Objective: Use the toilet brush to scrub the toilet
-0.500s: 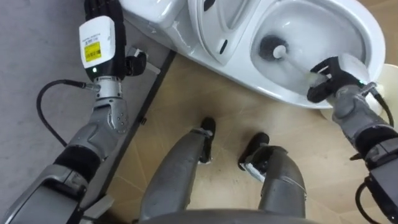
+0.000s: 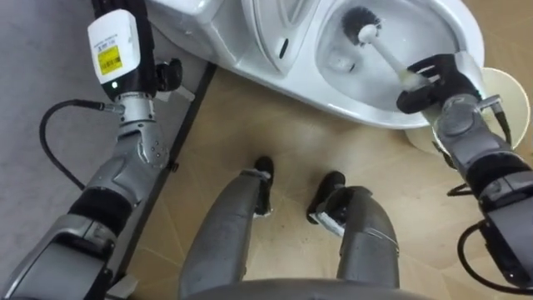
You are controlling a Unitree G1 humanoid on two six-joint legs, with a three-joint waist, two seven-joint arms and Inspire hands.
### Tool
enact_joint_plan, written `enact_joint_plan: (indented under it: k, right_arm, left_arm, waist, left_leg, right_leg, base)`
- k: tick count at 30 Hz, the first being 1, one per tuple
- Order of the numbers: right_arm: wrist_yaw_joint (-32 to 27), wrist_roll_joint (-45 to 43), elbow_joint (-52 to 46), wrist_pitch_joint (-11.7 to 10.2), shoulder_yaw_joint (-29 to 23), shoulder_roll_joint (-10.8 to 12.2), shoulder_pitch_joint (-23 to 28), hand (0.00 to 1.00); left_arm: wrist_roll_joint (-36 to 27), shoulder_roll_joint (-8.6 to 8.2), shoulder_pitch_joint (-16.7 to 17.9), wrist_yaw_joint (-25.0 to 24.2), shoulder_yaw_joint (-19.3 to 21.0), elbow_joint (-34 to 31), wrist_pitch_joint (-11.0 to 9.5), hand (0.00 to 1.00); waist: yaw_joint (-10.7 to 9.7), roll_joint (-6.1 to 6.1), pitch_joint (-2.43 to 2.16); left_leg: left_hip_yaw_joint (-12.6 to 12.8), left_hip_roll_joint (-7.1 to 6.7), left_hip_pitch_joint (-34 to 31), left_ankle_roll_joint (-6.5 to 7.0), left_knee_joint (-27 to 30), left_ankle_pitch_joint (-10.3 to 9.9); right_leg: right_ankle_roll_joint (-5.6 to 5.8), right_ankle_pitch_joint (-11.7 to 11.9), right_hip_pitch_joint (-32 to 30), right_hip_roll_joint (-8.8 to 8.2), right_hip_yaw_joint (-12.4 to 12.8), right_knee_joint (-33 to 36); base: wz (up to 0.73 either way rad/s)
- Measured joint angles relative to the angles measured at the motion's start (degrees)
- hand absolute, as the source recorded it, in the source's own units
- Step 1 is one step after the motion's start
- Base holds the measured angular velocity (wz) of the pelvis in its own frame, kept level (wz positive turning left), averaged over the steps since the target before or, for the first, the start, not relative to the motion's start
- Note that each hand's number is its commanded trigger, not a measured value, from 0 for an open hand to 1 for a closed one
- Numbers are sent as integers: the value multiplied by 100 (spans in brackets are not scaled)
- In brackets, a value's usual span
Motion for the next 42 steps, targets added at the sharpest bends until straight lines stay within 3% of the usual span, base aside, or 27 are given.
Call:
enact_joint_plan:
  k: [4, 6, 12, 18, 20, 22, 25, 26, 29, 32, 33, 38, 41, 42]
  right_arm:
    - [-20, -378, 15, 228, 4, 9, 70, 100]
    - [0, -586, -54, 306, 32, 15, 72, 100]
    - [67, -1396, -417, 644, 181, 61, 171, 100]
    - [67, -1657, -478, 733, 313, 77, 297, 100]
    - [61, -1593, -365, 705, 332, 63, 251, 100]
    - [38, -1307, -199, 543, 387, -33, 173, 100]
    - [-90, -556, 2, 222, 297, -100, 129, 100]
    - [-109, -187, 28, 131, 168, -106, 124, 100]
    - [-238, 490, 108, -102, -250, -62, 18, 100]
    - [-456, 871, 113, -139, -677, -126, -220, 100]
    - [-447, 722, 113, -140, -679, -175, -210, 100]
    - [-464, 45, 101, -155, -680, -225, -87, 100]
    - [-413, -596, 54, -153, -457, -226, 24, 100]
    - [-342, -908, -46, -147, -318, -212, 131, 100]
  left_arm:
    - [75, -181, 52, -110, 34, -10, 146, 0]
    - [76, -181, 111, -124, 56, -30, 171, 0]
    - [126, -250, 263, -150, 152, -211, 276, 0]
    - [111, -328, 285, -170, 132, -210, 264, 0]
    - [52, -325, 283, -174, 129, -206, 250, 0]
    - [-123, -315, 280, -151, 69, -207, 190, 0]
    - [-160, -216, 276, -16, 29, -212, 39, 0]
    - [-149, -175, 285, 106, 28, -215, -18, 0]
    - [-85, -149, 264, 288, 26, -237, -74, 0]
    - [2, -98, 265, 393, 27, -252, -80, 0]
    - [17, -96, 268, 400, 39, -239, -80, 0]
    - [131, -75, 246, 253, 78, -232, -74, 0]
    - [138, -85, 185, 92, 59, -228, -63, 0]
    - [126, -107, 180, 25, -1, -229, -44, 0]
  waist:
    - [155, 181, -23]
    - [203, 251, -70]
    - [328, 378, -100]
    - [322, 415, -125]
    - [316, 408, -123]
    - [314, 395, -116]
    - [254, 203, -57]
    - [207, 81, -18]
    - [72, -79, -20]
    - [-79, -243, -20]
    - [-180, -257, -25]
    - [-276, -269, -22]
    - [-191, -184, -25]
    - [-139, -99, -39]
  left_leg:
    - [109, 9, 23, 27, -137, 21]
    - [126, 80, 51, 18, -179, 21]
    - [154, 292, 145, -95, -216, -21]
    - [146, 329, 289, -185, -327, -16]
    - [147, 320, 337, -205, -379, -3]
    - [147, 300, 352, -213, -414, 7]
    - [189, 255, 317, -209, -383, 28]
    - [194, 209, 312, -205, -398, 56]
    - [219, 161, 159, -178, -330, 72]
    - [262, 63, 106, -127, -327, 105]
    - [242, -3, 115, -88, -330, 130]
    - [300, -12, 117, 1, -307, 177]
    - [254, 5, 139, 40, -332, 170]
    - [219, 20, 153, 45, -345, 174]
  right_leg:
    - [-20, 66, -46, 7, 24, -97]
    - [-37, 100, 2, 71, 12, -200]
    - [-130, 164, 178, 306, -69, -482]
    - [-199, 136, 315, 399, -79, -575]
    - [-205, 133, 338, 398, -61, -581]
    - [-204, 123, 334, 383, -48, -567]
    - [-206, 57, 226, 310, 0, -441]
    - [-197, 30, 174, 269, 37, -378]
    - [-166, -17, 19, 191, 47, -242]
    - [-126, -44, -136, 53, 142, -67]
    - [-105, -56, -104, -11, 101, -43]
    - [-11, -4, -79, -74, 118, -46]
    - [5, 51, 0, -82, 16, -114]
    - [16, 105, 50, -14, 15, -203]
  base:
    - [-15]
    - [-8]
    - [-10]
    - [-1]
    - [0]
    - [0]
    - [4]
    - [7]
    - [16]
    - [10]
    - [12]
    - [5]
    - [0]
    - [0]
